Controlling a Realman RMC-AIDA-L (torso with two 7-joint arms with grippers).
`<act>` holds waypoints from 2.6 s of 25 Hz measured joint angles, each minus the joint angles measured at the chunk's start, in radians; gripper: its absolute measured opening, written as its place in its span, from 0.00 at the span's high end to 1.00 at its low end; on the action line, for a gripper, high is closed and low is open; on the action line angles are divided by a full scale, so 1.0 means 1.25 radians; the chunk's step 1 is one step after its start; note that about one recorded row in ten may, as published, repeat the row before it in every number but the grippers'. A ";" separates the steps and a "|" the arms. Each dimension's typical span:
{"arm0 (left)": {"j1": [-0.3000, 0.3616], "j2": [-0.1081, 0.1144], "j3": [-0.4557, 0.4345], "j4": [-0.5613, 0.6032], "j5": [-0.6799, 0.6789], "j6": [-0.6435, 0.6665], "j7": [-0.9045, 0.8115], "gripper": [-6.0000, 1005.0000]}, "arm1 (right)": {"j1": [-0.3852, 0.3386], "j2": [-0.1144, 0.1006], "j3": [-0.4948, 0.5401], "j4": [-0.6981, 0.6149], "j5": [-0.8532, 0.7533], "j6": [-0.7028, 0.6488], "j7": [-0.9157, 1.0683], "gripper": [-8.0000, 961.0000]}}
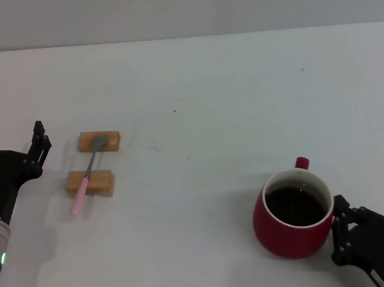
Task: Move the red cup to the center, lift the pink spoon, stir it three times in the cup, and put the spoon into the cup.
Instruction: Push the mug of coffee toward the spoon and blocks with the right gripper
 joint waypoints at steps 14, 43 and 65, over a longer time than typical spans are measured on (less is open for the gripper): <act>0.003 0.000 0.000 0.000 0.000 -0.002 -0.002 0.20 | 0.055 -0.001 0.006 -0.004 0.004 0.051 0.001 0.99; 0.004 -0.001 0.000 0.000 0.000 -0.011 0.002 0.20 | 0.028 -0.002 -0.009 -0.008 -0.097 0.036 -0.008 0.99; 0.007 -0.001 0.000 0.000 0.000 -0.011 0.000 0.20 | 0.071 -0.001 -0.008 -0.007 -0.095 0.083 -0.013 0.99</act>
